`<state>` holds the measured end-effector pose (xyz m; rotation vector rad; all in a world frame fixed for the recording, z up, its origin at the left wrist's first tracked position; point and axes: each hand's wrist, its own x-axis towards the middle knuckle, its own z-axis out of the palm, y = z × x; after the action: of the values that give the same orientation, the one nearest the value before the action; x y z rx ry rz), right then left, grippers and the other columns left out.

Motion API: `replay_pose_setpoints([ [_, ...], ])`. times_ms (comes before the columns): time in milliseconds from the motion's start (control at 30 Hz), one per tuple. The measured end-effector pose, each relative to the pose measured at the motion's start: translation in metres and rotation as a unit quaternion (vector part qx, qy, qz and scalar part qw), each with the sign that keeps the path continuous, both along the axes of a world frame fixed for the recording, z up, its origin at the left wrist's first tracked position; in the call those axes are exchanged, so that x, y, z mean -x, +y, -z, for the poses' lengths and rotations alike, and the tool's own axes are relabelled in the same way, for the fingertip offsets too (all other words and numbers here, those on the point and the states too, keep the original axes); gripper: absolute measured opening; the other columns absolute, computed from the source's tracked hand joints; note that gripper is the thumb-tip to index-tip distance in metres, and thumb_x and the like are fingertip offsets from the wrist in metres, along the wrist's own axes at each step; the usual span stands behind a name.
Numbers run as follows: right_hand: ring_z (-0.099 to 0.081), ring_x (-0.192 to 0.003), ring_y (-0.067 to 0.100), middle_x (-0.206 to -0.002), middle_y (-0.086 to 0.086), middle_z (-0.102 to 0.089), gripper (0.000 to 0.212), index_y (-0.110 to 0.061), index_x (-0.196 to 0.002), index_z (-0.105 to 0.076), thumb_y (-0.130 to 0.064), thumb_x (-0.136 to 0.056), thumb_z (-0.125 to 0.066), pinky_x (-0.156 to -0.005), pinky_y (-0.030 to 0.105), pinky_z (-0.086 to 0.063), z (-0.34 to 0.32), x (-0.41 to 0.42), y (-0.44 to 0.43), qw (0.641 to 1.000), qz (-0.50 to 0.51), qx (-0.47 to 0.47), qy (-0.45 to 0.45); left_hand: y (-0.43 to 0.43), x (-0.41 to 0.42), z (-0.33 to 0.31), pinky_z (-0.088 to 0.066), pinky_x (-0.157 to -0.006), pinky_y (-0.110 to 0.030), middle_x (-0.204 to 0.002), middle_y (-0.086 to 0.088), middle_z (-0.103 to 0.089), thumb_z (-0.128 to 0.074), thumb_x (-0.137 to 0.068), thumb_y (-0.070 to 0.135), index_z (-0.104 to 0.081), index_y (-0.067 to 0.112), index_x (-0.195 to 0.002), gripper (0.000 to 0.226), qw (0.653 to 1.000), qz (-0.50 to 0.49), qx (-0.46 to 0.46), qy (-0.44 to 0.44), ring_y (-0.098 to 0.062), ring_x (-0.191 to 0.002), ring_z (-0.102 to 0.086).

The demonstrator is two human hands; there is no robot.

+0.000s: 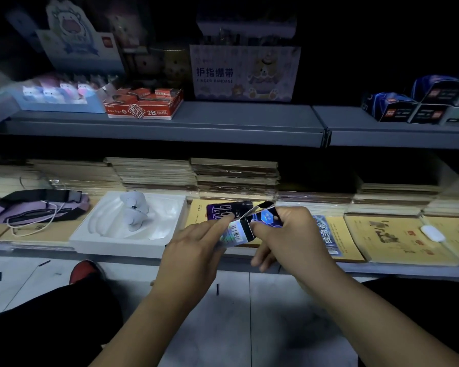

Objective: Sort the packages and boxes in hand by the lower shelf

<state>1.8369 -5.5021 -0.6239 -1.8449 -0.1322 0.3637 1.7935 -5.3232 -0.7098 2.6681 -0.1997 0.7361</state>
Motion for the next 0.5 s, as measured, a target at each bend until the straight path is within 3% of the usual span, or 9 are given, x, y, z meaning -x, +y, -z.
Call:
replay_pose_setpoints([
  [67,-0.059,-0.034,0.014,-0.050,0.012,-0.066,0.023,-0.020,-0.082,-0.070,-0.005,-0.096,-0.061,-0.035,0.021,-0.042,-0.001,-0.001,-0.002,0.996,0.008,0.050,-0.070,-0.005,-0.001,-0.004,-0.058,-0.067,-0.038,-0.114,0.004,-0.073,-0.082,-0.080,0.013,-0.052,0.028,-0.141,0.070,1.000,-0.006,-0.001,-0.014,-0.023,-0.091,-0.067],
  [133,-0.059,-0.035,0.013,-0.049,0.010,-0.065,0.023,-0.022,-0.086,-0.072,-0.005,-0.096,-0.060,-0.036,0.021,-0.043,-0.003,-0.001,-0.002,0.994,0.002,0.067,-0.083,-0.006,-0.003,-0.005,-0.058,-0.065,-0.039,-0.112,0.003,-0.073,-0.083,-0.078,0.011,-0.050,0.028,-0.140,0.072,1.000,-0.014,-0.013,-0.020,-0.024,-0.089,-0.067],
  [300,-0.065,-0.041,0.024,-0.060,0.021,-0.070,0.017,-0.004,-0.096,-0.066,-0.004,-0.103,-0.050,-0.037,0.026,-0.048,0.000,-0.005,0.000,0.999,0.001,-0.003,0.040,-0.005,-0.002,0.000,-0.058,-0.064,-0.042,-0.112,0.003,-0.073,-0.081,-0.079,0.013,-0.047,0.030,-0.140,0.072,0.999,-0.015,-0.035,-0.007,-0.026,-0.090,-0.067],
  [500,-0.066,-0.044,0.025,-0.064,0.021,-0.070,0.012,0.000,-0.106,-0.063,-0.005,-0.104,-0.052,-0.040,0.026,-0.048,0.007,-0.006,0.001,0.993,-0.010,-0.042,0.114,-0.003,0.000,0.003,-0.057,-0.063,-0.038,-0.108,0.002,-0.074,-0.086,-0.072,0.010,-0.059,0.024,-0.136,0.070,0.998,-0.032,-0.052,-0.014,-0.026,-0.086,-0.068],
])
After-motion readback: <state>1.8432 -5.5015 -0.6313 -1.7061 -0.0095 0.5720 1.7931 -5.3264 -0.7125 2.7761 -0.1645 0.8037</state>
